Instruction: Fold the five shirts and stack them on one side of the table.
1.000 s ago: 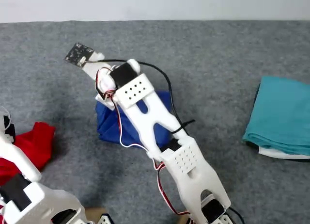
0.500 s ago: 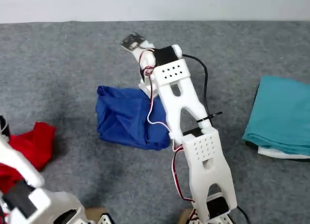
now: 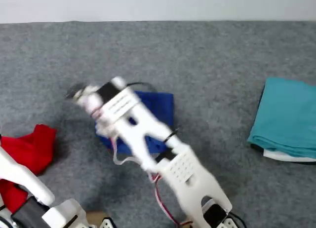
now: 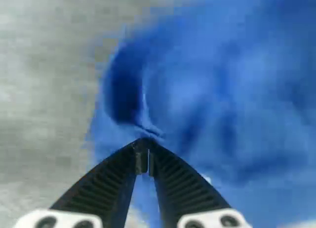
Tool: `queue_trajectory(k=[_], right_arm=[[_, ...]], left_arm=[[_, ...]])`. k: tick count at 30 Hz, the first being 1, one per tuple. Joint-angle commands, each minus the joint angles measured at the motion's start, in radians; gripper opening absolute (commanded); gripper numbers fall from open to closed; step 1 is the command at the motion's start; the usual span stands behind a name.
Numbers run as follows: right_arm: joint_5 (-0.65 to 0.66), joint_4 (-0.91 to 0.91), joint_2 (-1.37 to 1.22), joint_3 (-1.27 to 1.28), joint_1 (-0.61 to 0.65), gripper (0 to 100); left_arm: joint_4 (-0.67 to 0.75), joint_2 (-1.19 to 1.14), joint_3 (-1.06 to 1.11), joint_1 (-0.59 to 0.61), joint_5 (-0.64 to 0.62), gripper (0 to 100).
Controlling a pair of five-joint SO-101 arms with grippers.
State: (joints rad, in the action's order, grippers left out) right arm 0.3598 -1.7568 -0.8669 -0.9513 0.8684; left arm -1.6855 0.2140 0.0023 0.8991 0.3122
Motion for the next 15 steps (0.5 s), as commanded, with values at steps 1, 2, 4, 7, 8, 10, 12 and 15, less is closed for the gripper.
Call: queue_trajectory(k=[1,2,4,7,8,10,12,15], right_arm=[[0.009,-0.038,0.134,-0.011,0.048,0.9],[0.009,-0.038,0.159,-0.011,0.045,0.9],[0.009,-0.038,0.194,-0.009,-0.001,0.9],[0.009,-0.038,0.209,-0.009,-0.110,1.1],[0.009,-0.038,0.206,-0.009,-0.151,1.2],[0.009,-0.038,0.183,-0.009,-0.216,2.4],[0.003,-0.038,0.160,-0.009,-0.255,7.3],[-0.009,-0.038,0.133,-0.009,-0.271,15.1]], left_arm=[[0.003,0.044,-0.019,0.017,-0.008,1],[0.005,0.044,-0.019,0.029,-0.008,1],[0.008,0.038,-0.019,0.049,-0.006,1],[0.006,0.038,-0.018,0.078,-0.006,1],[0.006,0.038,-0.018,0.083,-0.005,1],[0.005,0.038,-0.018,0.084,-0.003,1],[0.005,0.038,-0.018,0.084,-0.003,1],[0.005,0.038,-0.016,0.084,-0.003,1]])
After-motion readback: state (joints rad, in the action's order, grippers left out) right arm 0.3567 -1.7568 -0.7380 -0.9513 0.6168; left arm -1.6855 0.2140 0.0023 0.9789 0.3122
